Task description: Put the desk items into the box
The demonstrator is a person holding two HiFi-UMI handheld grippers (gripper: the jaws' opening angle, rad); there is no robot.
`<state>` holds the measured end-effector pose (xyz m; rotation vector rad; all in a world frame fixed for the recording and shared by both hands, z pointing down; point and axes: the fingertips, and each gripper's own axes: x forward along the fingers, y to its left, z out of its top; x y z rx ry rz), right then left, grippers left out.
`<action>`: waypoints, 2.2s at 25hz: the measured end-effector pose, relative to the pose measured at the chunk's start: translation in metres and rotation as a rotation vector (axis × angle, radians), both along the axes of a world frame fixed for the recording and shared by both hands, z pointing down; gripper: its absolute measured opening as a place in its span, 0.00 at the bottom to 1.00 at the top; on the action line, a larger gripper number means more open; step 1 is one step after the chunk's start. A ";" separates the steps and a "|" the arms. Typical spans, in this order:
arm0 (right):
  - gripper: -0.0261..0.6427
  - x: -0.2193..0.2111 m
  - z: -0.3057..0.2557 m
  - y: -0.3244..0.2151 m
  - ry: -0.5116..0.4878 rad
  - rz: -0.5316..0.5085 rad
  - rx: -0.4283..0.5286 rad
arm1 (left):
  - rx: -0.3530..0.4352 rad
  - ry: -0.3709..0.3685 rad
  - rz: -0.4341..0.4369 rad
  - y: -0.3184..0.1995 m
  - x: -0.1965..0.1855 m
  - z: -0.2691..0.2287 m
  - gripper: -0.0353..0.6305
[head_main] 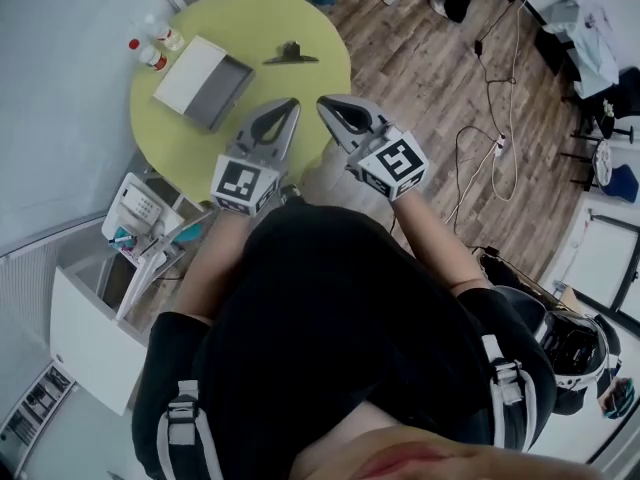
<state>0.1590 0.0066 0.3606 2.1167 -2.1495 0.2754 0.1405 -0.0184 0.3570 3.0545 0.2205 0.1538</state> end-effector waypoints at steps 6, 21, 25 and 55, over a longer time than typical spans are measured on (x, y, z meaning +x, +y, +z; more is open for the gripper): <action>0.07 0.021 0.007 -0.035 -0.010 0.011 -0.028 | -0.012 -0.010 0.015 -0.036 0.022 0.006 0.07; 0.07 0.087 0.030 -0.101 -0.036 -0.175 -0.033 | -0.029 -0.044 -0.195 -0.091 0.069 0.026 0.07; 0.07 0.114 0.042 -0.120 -0.048 -0.286 -0.065 | -0.038 -0.056 -0.304 -0.109 0.093 0.030 0.07; 0.07 0.217 0.285 -0.193 -0.001 -0.698 -0.458 | -0.083 -0.106 -0.758 -0.170 0.186 0.207 0.07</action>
